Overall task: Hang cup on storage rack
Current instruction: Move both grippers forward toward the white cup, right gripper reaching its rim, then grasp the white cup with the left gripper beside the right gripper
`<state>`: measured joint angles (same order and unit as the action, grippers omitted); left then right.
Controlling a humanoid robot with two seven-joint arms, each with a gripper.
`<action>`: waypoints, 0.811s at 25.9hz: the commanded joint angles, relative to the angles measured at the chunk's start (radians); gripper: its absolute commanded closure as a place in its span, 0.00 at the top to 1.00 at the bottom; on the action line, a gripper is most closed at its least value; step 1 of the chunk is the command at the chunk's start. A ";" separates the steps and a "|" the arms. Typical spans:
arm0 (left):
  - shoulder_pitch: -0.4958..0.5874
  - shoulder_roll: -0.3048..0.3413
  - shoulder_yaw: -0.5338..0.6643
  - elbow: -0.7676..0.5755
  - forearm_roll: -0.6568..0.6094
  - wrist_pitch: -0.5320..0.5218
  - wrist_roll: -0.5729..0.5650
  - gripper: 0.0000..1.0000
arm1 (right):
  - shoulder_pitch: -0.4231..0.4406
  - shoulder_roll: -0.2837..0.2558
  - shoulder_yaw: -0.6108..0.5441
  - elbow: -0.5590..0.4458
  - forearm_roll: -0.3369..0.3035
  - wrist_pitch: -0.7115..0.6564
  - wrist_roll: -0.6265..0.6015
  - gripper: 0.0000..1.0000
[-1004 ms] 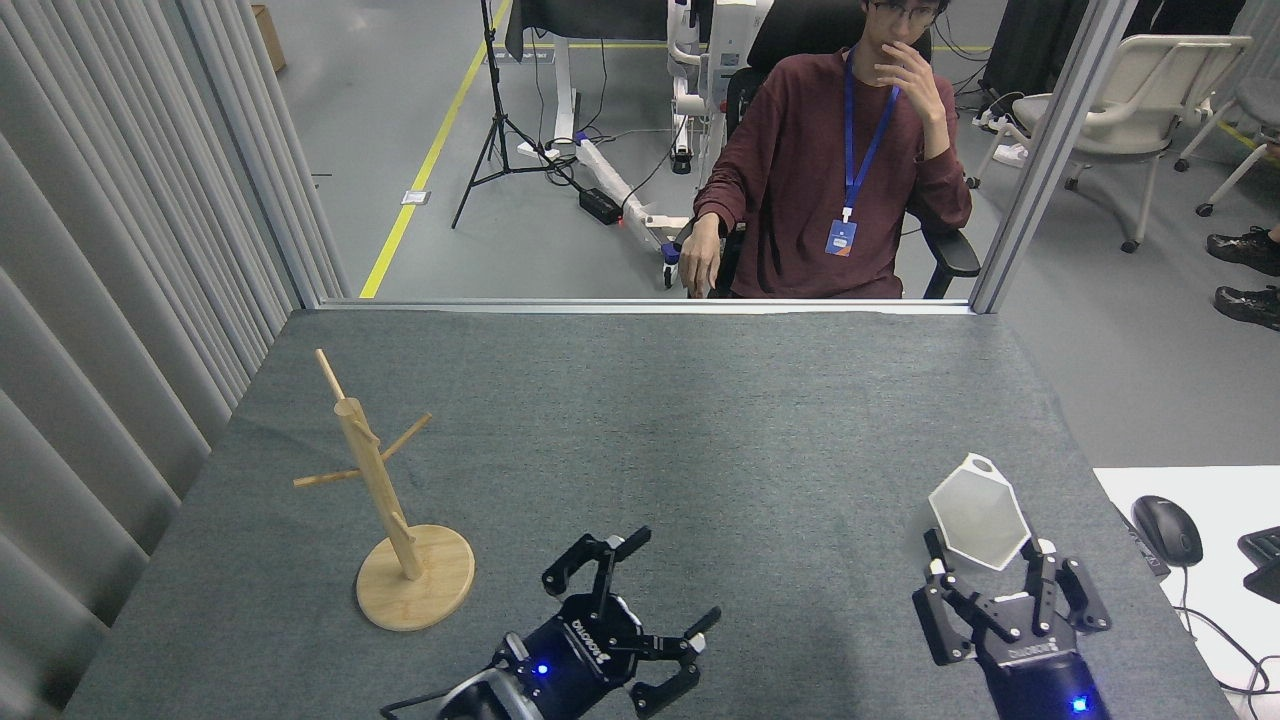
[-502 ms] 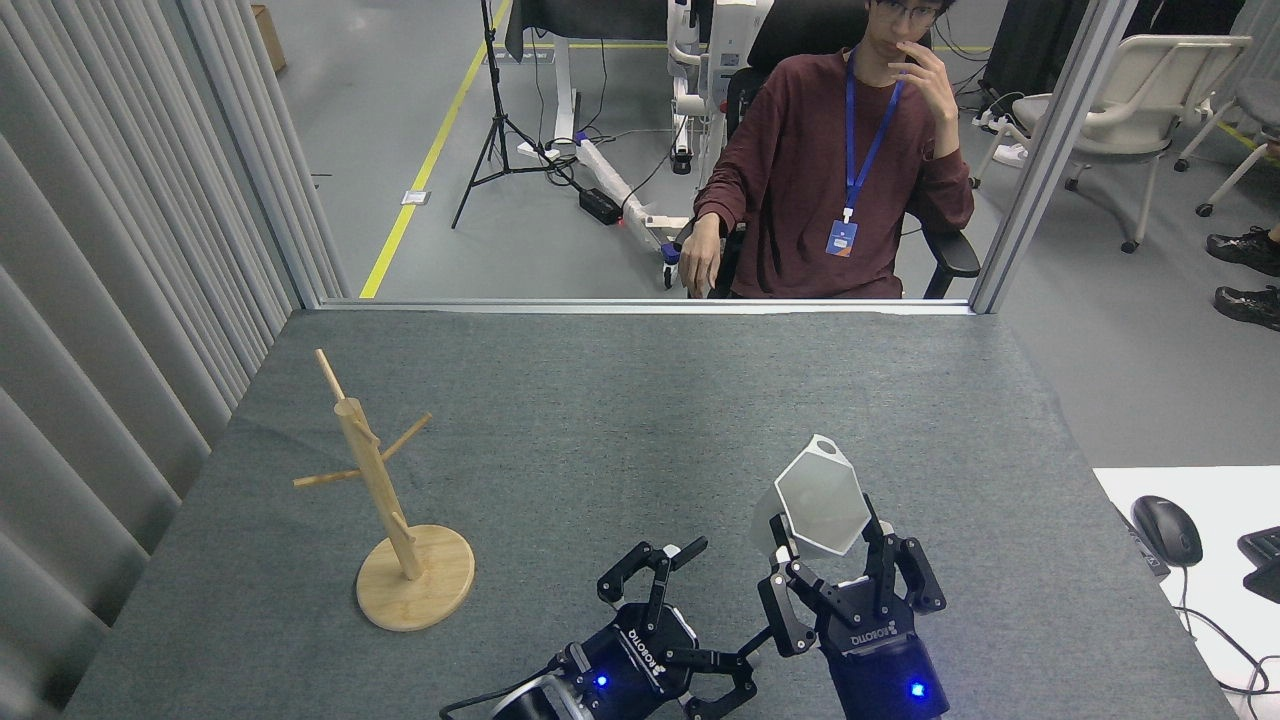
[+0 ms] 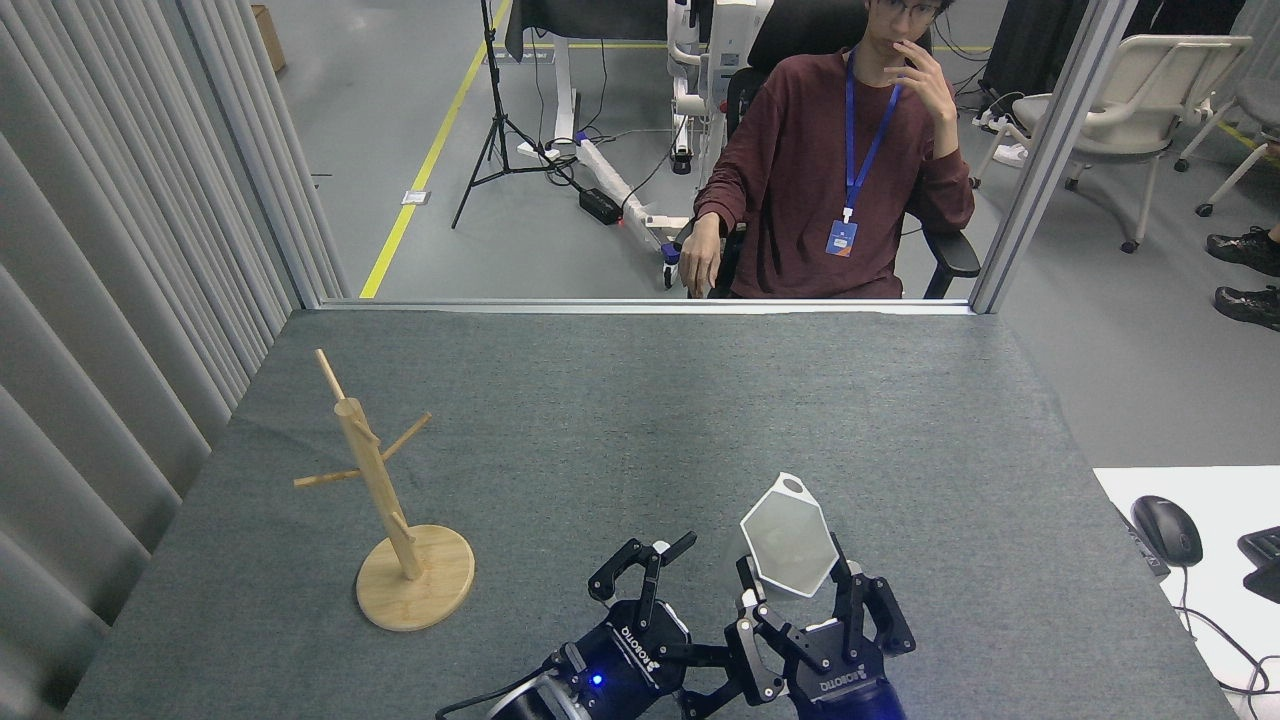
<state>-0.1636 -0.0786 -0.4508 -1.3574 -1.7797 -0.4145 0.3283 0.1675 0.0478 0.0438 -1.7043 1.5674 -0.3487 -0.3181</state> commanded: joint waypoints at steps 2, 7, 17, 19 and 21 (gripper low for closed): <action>-0.002 0.000 0.001 -0.003 0.000 0.000 0.000 1.00 | 0.003 0.001 0.067 -0.008 0.000 0.027 -0.002 0.66; -0.002 0.000 0.001 -0.009 0.002 0.000 0.000 1.00 | 0.001 0.003 0.110 -0.008 0.005 0.048 -0.002 0.67; -0.004 -0.001 0.003 -0.012 0.003 -0.001 0.000 1.00 | 0.004 0.000 0.145 -0.006 0.019 0.057 -0.002 0.67; -0.005 -0.001 0.003 -0.012 0.003 -0.001 0.000 1.00 | 0.004 0.000 0.157 -0.006 0.020 0.060 -0.002 0.67; -0.004 -0.001 0.003 -0.012 0.003 -0.001 0.000 1.00 | 0.004 0.000 0.166 -0.006 0.020 0.065 -0.002 0.67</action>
<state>-0.1673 -0.0796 -0.4478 -1.3698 -1.7763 -0.4102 0.3287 0.1712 0.0483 0.1960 -1.7105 1.5852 -0.2895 -0.3220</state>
